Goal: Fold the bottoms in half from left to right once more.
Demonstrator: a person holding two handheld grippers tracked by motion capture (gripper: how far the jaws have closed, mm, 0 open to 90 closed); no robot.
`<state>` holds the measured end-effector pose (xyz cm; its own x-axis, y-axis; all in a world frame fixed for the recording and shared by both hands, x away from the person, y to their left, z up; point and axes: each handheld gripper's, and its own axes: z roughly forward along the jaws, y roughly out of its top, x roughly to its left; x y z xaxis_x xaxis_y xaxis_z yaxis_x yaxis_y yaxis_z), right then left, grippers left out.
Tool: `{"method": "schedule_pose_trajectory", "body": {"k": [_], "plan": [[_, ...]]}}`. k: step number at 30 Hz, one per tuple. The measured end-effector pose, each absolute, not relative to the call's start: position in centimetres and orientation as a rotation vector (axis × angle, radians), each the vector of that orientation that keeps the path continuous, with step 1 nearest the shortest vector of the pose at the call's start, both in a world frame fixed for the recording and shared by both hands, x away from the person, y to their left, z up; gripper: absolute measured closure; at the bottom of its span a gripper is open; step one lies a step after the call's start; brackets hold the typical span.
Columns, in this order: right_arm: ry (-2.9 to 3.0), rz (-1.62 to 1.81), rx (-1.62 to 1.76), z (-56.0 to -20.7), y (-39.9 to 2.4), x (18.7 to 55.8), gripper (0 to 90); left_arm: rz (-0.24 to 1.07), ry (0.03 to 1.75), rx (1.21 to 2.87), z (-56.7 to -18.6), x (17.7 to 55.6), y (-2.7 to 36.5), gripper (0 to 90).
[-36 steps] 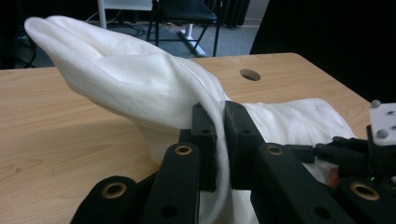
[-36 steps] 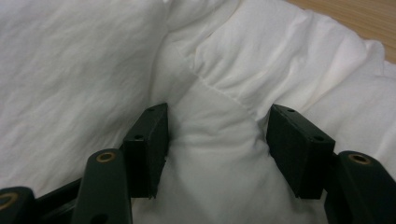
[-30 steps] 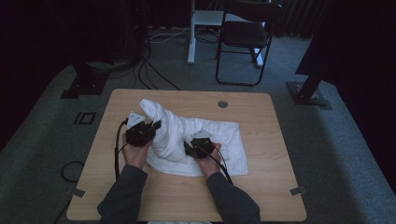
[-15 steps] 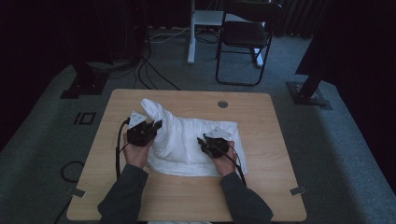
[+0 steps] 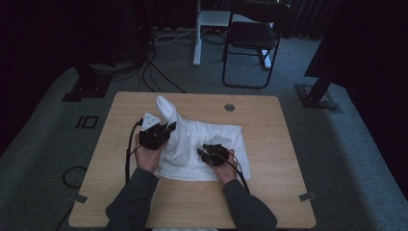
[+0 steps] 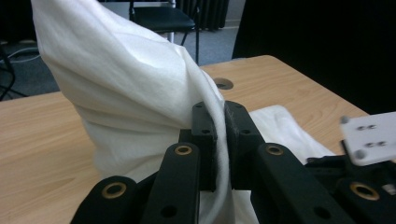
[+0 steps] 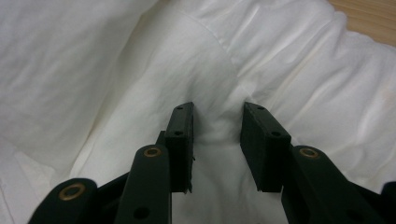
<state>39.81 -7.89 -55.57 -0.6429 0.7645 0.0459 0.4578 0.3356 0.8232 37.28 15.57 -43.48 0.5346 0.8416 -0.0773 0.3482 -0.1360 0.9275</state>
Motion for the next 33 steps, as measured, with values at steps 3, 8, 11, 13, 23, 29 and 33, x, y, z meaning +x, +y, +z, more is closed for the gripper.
{"method": "schedule_pose_trajectory", "body": {"k": [3, 8, 11, 13, 23, 29, 33], "plan": [[2.251, 1.218, 1.079, -55.6, -6.9, 39.9, 64.0, 0.584, 0.991, 1.726, -43.4, 37.2, 15.1, 84.0], [2.259, 1.224, 1.064, -55.6, -5.2, 40.1, 64.0, 0.561, 0.981, 1.722, -43.3, 37.3, 14.2, 84.0], [2.269, 1.237, 1.062, -55.6, -4.7, 40.2, 63.2, 0.553, 0.964, 1.735, -43.4, 37.4, 13.4, 84.0], [2.288, 1.261, 1.054, -55.5, -4.8, 40.3, 59.6, 0.56, 0.954, 1.751, -43.5, 37.4, 13.0, 84.0], [2.184, 1.329, 1.069, -52.6, -10.4, 38.1, 45.4, 0.555, 0.945, 1.767, -43.8, 37.4, 12.9, 84.0], [2.225, 1.189, 1.214, -55.1, -12.8, 38.9, 43.4, 0.538, 0.936, 1.769, -43.8, 37.4, 12.4, 84.0], [2.25, 1.153, 1.22, -56.3, -12.1, 39.2, 44.0, 0.531, 0.916, 1.78, -43.6, 37.3, 11.8, 84.0]]}}
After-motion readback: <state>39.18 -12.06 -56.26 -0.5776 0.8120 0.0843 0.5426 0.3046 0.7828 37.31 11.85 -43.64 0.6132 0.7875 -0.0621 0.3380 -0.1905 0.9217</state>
